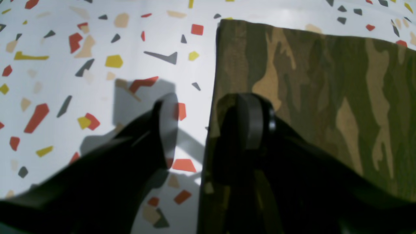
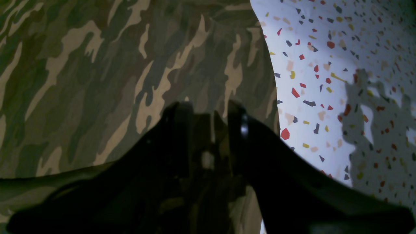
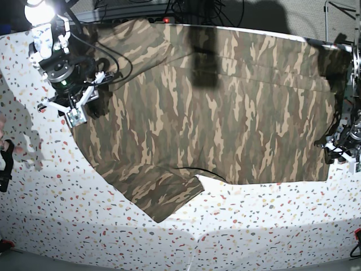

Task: Fold the T-shirt properly

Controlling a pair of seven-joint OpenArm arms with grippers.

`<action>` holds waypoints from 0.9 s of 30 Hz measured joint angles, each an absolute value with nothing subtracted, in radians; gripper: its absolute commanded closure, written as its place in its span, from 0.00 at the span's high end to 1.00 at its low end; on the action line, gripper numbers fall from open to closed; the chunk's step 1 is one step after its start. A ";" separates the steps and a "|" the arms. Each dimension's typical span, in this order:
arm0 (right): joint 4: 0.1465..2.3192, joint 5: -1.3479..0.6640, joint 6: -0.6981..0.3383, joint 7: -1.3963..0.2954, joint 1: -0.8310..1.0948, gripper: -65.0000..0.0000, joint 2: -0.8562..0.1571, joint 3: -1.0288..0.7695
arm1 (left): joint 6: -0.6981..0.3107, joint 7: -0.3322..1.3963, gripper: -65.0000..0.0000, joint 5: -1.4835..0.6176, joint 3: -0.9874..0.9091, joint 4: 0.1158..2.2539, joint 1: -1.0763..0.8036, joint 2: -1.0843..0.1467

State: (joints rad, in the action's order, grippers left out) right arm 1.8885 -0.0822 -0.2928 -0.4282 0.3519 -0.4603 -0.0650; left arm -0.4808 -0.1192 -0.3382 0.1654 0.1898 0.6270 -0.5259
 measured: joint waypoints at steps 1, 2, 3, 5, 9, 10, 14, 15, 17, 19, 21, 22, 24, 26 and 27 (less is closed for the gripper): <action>1.888 -0.082 -0.293 -0.428 0.352 0.29 -0.460 -0.065 | -0.503 -0.115 0.42 -0.338 0.165 0.190 0.627 -0.525; 1.888 -0.082 -0.293 -0.429 0.352 0.29 -0.460 -0.065 | -0.521 -0.114 0.39 -0.338 0.165 0.190 0.627 -0.522; 1.888 -0.082 -0.293 -0.428 0.352 0.29 -0.460 -0.065 | -0.527 -0.104 0.36 -0.338 0.165 0.190 0.627 -0.516; 1.888 -0.082 -0.293 -0.428 0.352 0.29 -0.460 -0.065 | -0.524 -0.101 0.27 -0.338 0.165 0.190 0.627 -0.499; 1.888 -0.082 -0.293 -0.428 0.352 0.29 -0.460 -0.065 | -0.516 -0.089 0.09 -0.345 0.165 0.193 0.630 -0.477; 1.888 -0.082 -0.293 -0.428 0.352 0.29 -0.460 -0.065 | -0.516 -0.089 0.05 -0.345 0.165 0.194 0.630 -0.476; 1.888 -0.082 -0.293 -0.428 0.352 0.29 -0.460 -0.065 | -0.493 -0.094 0.00 -0.345 0.165 0.194 0.629 -0.477; 1.888 -0.082 -0.293 -0.428 0.352 0.29 -0.460 -0.065 | -0.487 -0.096 0.00 -0.345 0.165 0.194 0.629 -0.476; 1.888 -0.082 -0.293 -0.421 0.352 0.29 -0.460 -0.065 | -0.486 -0.097 0.00 -0.345 0.165 0.194 0.629 -0.476; 1.888 -0.082 -0.293 -0.390 0.352 0.29 -0.460 -0.065 | -0.485 -0.111 0.00 -0.345 0.165 0.194 0.629 -0.476; 1.888 -0.083 -0.293 -0.397 0.336 0.29 -0.460 -0.064 | -0.485 -0.128 0.00 -0.345 0.165 0.194 0.627 -0.476; 1.888 -0.090 -0.292 -0.431 0.318 0.29 -0.460 -0.064 | -0.485 -0.131 0.00 -0.345 0.165 0.194 0.627 -0.476; 1.888 -0.142 -0.281 -0.516 0.264 0.29 -0.460 -0.064 | -0.485 -0.130 0.00 -0.345 0.165 0.194 0.627 -0.476; 1.888 -0.170 -0.274 -0.542 0.204 0.29 -0.457 -0.065 | -0.481 -0.132 0.00 -0.344 0.165 0.194 0.627 -0.476; 1.888 -0.169 -0.274 -0.552 0.171 0.29 -0.451 -0.065 | -0.481 -0.133 0.00 -0.345 0.165 0.194 0.627 -0.476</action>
State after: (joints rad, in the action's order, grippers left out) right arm 1.8885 -0.1688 -0.2741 -0.5522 0.1715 -0.4515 -0.0647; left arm -0.4812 -0.1329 -0.3447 0.1646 0.1936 0.6266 -0.4759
